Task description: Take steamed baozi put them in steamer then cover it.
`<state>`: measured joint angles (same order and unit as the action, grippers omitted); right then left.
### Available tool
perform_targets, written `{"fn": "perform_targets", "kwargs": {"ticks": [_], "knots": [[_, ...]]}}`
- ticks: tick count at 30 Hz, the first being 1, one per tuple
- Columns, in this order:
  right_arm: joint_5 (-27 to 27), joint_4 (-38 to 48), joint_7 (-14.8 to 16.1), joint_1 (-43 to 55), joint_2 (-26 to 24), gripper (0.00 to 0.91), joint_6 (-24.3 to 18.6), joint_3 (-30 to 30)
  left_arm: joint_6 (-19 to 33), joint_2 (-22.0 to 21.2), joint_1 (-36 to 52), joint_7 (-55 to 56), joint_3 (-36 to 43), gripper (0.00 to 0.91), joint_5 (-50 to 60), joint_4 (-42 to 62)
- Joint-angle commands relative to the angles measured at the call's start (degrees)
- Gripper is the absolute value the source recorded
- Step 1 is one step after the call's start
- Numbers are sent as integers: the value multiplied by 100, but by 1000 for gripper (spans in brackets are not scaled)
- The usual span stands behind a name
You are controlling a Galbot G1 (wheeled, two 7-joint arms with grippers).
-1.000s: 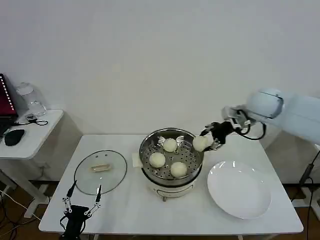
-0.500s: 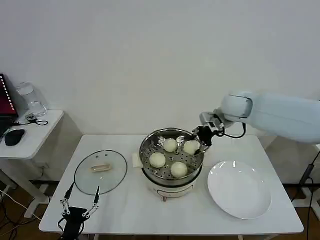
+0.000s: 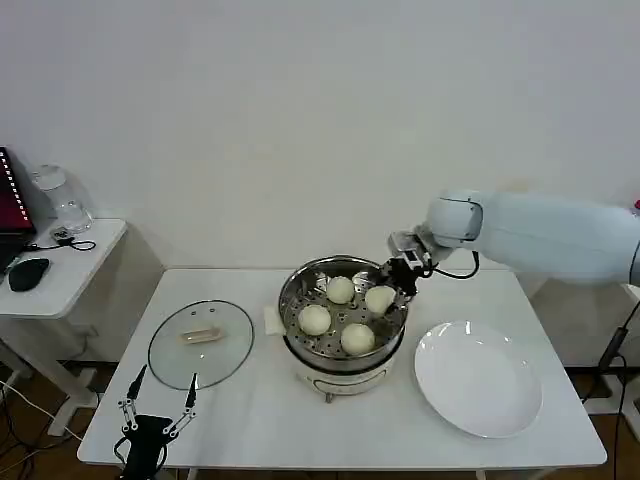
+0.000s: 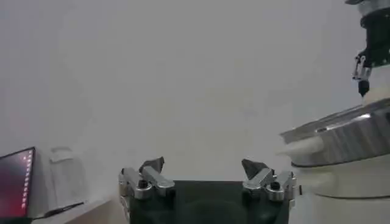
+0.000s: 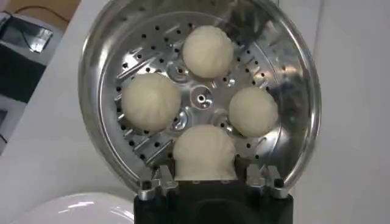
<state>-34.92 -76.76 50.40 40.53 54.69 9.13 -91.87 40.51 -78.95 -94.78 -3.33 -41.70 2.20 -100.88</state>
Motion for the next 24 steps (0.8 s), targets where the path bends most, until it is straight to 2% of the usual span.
{"fn": "perform_targets", "kwargs": {"ticks": [1, 10, 16, 17, 20, 24], "knots": [[25, 104, -11, -71, 81, 907, -9, -4, -3, -15, -1, 2, 13, 907, -5, -1], [29, 142, -45, -101, -19, 907, -33, 157, 25, -12, -44, 3, 16, 907, 2, 5], [-310, 125, -193, -27, -390, 907, -18, 841, 10, 3, -12, -12, 25, 907, 14, -1], [-439, 100, -283, -15, -488, 907, -29, 932, 3, 8, -4, -13, 26, 907, 9, -5], [-767, -40, -822, -144, -990, 907, -56, 1330, -24, 36, 19, -23, 30, 907, -7, -33], [-1306, -341, -1681, -972, -1959, 907, -74, 2376, -77, 88, 74, -39, 48, 907, -5, -31]]}}
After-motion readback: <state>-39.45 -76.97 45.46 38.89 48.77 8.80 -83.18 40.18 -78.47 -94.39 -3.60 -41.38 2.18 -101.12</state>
